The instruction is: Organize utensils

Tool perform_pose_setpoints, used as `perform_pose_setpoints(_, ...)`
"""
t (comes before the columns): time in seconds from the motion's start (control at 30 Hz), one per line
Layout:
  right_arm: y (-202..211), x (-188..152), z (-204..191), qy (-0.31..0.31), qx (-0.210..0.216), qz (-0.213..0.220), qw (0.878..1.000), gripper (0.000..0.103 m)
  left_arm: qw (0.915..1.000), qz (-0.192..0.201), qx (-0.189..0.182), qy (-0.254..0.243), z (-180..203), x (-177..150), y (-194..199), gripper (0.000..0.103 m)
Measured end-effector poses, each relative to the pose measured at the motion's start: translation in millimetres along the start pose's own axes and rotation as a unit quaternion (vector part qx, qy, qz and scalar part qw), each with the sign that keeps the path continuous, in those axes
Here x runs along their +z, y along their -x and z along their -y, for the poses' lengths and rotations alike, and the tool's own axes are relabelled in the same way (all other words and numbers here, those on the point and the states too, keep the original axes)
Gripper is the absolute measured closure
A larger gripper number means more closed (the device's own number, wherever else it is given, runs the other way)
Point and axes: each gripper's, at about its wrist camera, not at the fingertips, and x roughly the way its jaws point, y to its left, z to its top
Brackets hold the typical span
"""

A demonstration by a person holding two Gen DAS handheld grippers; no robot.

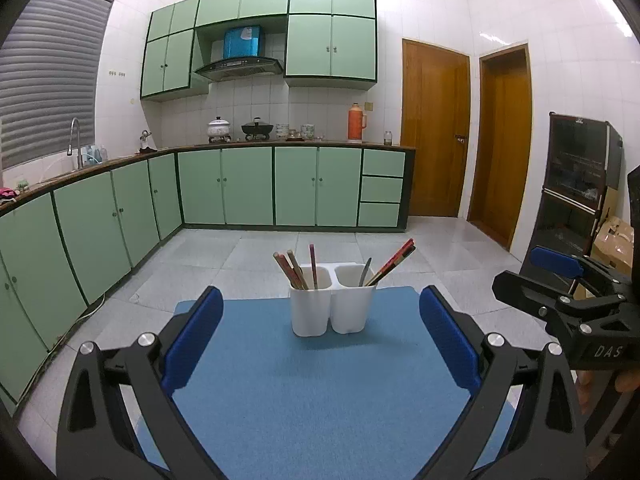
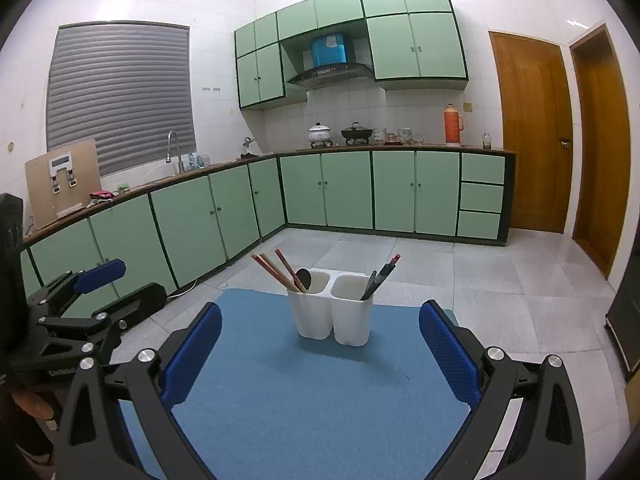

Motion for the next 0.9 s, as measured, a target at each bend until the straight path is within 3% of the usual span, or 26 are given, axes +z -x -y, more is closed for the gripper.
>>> perform_pose_setpoints(0.9,1.1,2.2,-2.8,0.004,0.003,0.001,1.0,0.006,1.0,0.0,0.004,-0.001,-4.9,1.2,4.6,0.007)
